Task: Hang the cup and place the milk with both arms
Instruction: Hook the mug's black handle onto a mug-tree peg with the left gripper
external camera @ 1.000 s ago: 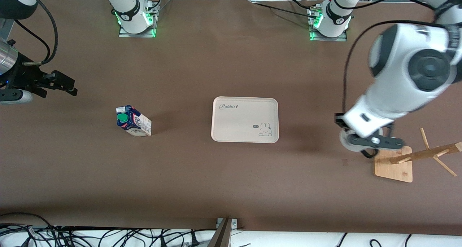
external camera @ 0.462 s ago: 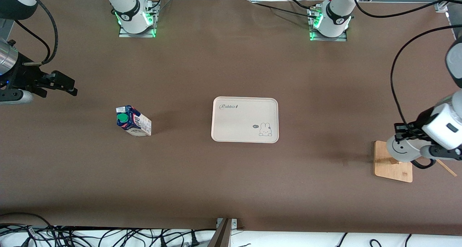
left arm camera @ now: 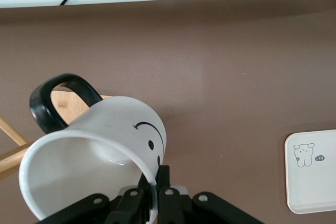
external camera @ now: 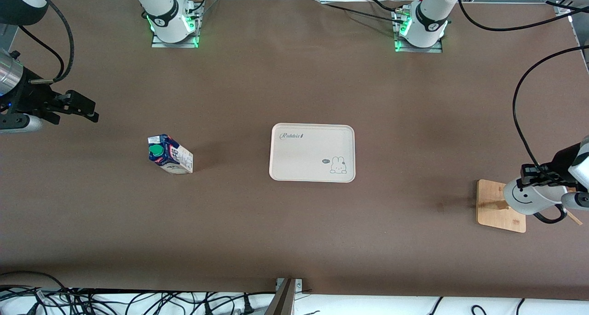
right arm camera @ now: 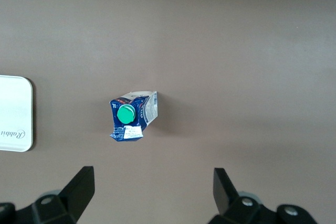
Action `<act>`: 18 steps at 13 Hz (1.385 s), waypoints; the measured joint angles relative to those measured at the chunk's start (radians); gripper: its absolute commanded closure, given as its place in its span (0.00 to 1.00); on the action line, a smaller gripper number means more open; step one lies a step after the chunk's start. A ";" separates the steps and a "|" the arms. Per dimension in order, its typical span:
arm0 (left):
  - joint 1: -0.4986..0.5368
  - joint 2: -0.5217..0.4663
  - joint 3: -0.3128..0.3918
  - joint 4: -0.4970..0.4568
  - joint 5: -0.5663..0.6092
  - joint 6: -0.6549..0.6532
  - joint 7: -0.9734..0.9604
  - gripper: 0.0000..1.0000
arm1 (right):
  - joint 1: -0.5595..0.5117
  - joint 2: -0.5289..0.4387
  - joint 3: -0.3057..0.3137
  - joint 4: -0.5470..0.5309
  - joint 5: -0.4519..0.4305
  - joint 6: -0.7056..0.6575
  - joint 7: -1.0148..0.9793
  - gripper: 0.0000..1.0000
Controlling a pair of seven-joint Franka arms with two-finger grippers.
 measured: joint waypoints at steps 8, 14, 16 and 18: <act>0.036 -0.014 -0.001 -0.012 -0.033 -0.075 -0.010 1.00 | 0.000 0.000 -0.001 0.000 0.000 0.001 0.000 0.00; 0.055 -0.049 -0.001 -0.033 -0.033 -0.115 -0.021 1.00 | 0.000 0.000 -0.004 -0.001 0.000 0.002 0.000 0.00; 0.064 -0.049 -0.001 -0.039 -0.033 -0.113 -0.008 1.00 | 0.000 0.000 -0.006 -0.001 0.000 0.002 0.000 0.00; 0.067 -0.049 -0.001 -0.043 -0.033 -0.112 0.002 0.91 | 0.000 0.000 -0.006 -0.001 0.000 0.002 0.000 0.00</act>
